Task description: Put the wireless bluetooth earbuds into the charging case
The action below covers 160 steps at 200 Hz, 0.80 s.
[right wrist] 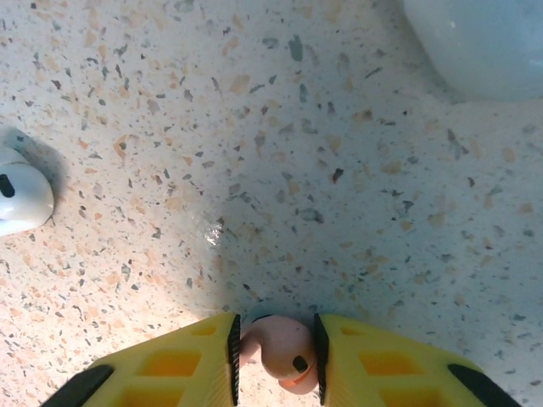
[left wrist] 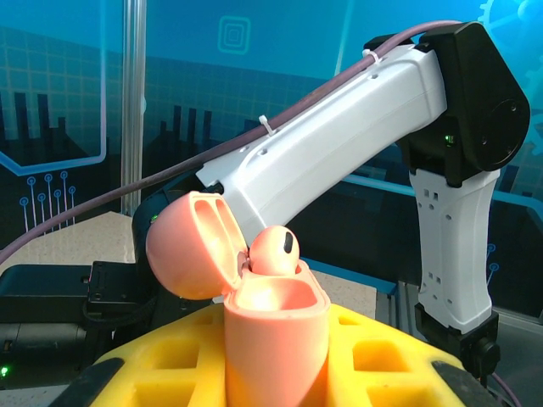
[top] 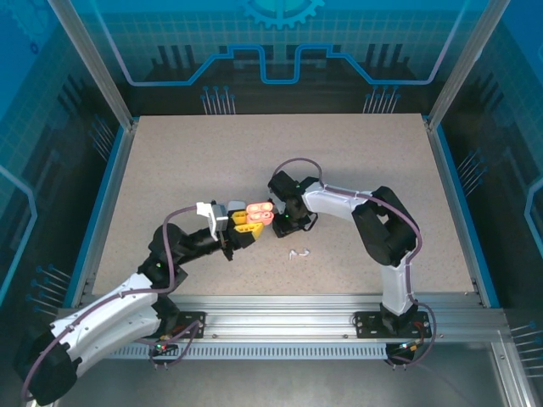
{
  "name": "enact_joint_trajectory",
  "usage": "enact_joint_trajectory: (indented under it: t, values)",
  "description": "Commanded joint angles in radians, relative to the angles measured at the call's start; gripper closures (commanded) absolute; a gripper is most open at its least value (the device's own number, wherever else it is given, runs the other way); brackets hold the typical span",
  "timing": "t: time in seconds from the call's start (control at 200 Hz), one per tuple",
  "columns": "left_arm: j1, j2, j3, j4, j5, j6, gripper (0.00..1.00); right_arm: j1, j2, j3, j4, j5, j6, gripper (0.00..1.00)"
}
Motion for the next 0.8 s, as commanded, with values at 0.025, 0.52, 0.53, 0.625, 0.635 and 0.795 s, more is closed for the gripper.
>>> enact_joint_trajectory:
  t: [0.025,0.52,0.53,0.625,0.635,0.795]
  values:
    - [-0.007,-0.021,-0.011,-0.005,-0.024,0.017,1.0,0.016,0.025,0.005,-0.028,-0.036,0.0,0.73]
    - [-0.007,-0.025,-0.015,-0.012,-0.028,0.015,1.0,0.002,-0.096,-0.049,0.016,-0.025,0.011,0.77]
    - [-0.006,-0.023,-0.015,-0.012,-0.028,0.013,1.0,0.002,-0.1,-0.05,0.018,-0.026,0.011,0.77]
    - [-0.007,-0.022,-0.014,-0.011,-0.028,0.008,1.0,-0.008,-0.142,-0.074,0.036,-0.023,0.005,0.78]
    - [-0.007,-0.021,-0.015,-0.011,-0.029,0.008,1.0,-0.009,-0.146,-0.077,0.037,-0.021,0.005,0.78]
    - [-0.007,-0.013,-0.017,-0.007,-0.037,-0.01,1.0,-0.017,-0.246,-0.137,0.078,0.012,-0.015,0.79]
